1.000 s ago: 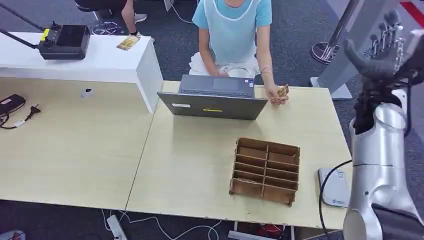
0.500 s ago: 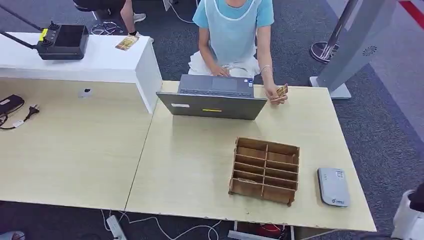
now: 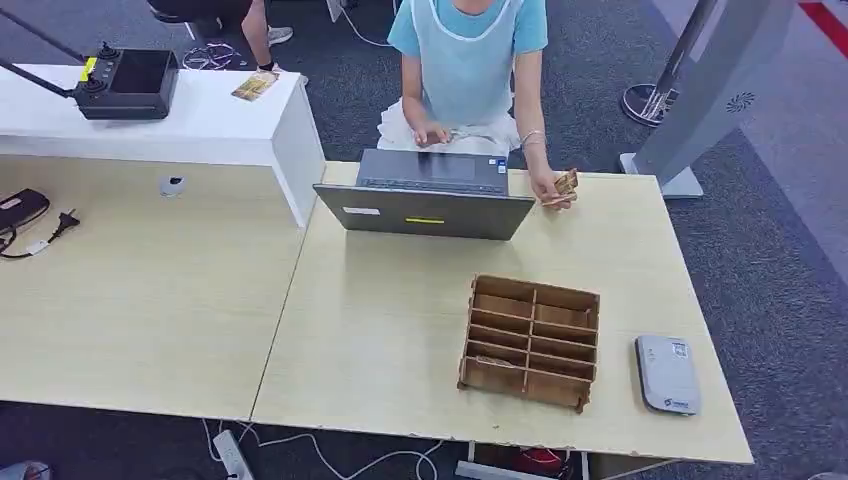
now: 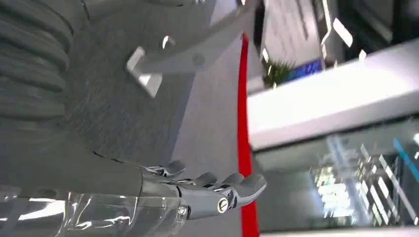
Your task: Pass the card to the sensor for recognition and then transmit it.
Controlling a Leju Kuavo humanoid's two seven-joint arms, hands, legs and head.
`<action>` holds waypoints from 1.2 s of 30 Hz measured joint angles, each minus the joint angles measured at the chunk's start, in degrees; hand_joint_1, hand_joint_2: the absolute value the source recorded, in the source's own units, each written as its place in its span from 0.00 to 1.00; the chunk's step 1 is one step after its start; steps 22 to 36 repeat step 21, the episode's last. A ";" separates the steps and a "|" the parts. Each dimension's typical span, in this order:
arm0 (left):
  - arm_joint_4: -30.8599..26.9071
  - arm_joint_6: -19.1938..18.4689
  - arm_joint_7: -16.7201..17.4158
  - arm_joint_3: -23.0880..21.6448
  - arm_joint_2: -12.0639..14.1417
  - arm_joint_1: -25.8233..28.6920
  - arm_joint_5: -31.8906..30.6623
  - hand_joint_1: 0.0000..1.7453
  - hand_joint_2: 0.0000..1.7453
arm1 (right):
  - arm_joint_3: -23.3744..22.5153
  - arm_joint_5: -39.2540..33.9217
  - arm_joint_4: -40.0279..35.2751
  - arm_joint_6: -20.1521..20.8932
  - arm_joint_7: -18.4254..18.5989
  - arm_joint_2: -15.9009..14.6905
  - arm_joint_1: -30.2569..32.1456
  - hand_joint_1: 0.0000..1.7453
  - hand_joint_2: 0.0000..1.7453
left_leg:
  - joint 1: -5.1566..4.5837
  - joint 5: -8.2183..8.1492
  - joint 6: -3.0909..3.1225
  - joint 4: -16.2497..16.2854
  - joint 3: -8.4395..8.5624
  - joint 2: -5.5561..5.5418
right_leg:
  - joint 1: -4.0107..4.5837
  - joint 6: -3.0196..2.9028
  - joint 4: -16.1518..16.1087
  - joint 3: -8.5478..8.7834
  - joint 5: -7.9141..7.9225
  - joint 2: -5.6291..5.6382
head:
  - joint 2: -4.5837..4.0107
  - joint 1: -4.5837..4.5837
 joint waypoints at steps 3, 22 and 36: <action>0.00 1.03 1.05 0.61 -0.24 0.05 0.00 0.00 0.00 | -3.66 0.96 3.42 -2.70 -0.59 -0.02 2.24 0.00 1.00 | 0.00 -0.06 -0.02 -0.01 -0.02 0.00 | 0.00 -0.01 0.00 0.01 -0.02 -0.02 | 0.00 0.00; 0.00 3.76 -7.89 -3.04 -1.31 1.08 -0.22 0.00 0.00 | -10.27 24.92 29.97 -17.92 8.23 2.58 5.99 0.00 1.00 | 0.01 -0.19 0.02 -0.02 0.10 0.18 | 0.00 -0.04 0.01 0.01 -0.05 0.25 | 0.00 0.00; 0.00 3.76 -7.89 -3.04 -1.31 1.08 -0.22 0.00 0.00 | -10.27 24.92 29.97 -17.92 8.23 2.58 5.99 0.00 1.00 | 0.01 -0.19 0.02 -0.02 0.10 0.18 | 0.00 -0.04 0.01 0.01 -0.05 0.25 | 0.00 0.00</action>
